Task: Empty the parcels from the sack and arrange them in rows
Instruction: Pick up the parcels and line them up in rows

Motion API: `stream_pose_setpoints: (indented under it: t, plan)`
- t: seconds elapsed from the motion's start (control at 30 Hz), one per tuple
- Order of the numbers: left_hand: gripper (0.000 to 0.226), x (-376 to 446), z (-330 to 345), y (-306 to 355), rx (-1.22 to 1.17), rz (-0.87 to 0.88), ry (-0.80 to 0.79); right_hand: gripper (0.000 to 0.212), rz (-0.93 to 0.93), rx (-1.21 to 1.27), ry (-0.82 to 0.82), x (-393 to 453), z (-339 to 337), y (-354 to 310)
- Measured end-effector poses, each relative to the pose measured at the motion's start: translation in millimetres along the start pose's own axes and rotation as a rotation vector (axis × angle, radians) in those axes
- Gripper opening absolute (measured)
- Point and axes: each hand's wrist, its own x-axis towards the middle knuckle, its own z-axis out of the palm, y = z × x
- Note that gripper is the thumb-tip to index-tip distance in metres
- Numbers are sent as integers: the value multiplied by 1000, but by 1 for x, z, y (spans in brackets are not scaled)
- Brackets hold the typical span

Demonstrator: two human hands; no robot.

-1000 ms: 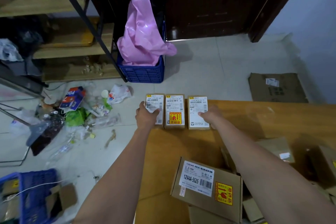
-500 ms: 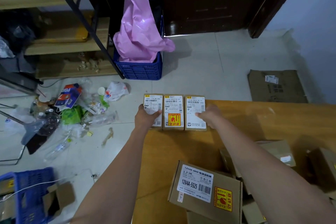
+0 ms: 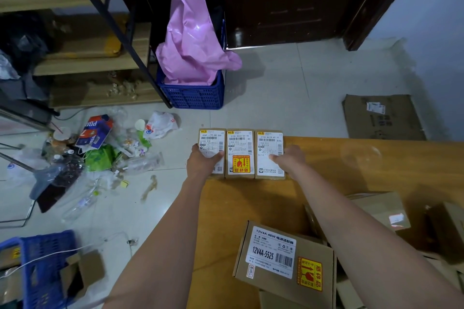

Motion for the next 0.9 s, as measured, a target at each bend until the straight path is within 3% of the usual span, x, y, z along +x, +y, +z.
stream_pose_setpoints:
  t: [0.67, 0.9]
  plan:
    - [71, -2, -2, 0, 4, 4, -4, 47, 28, -77, -3, -2, 2, -5]
    - [75, -6, -3, 3, 27, 17, -18, 37, 41, -23, -2, -7, 6, -9]
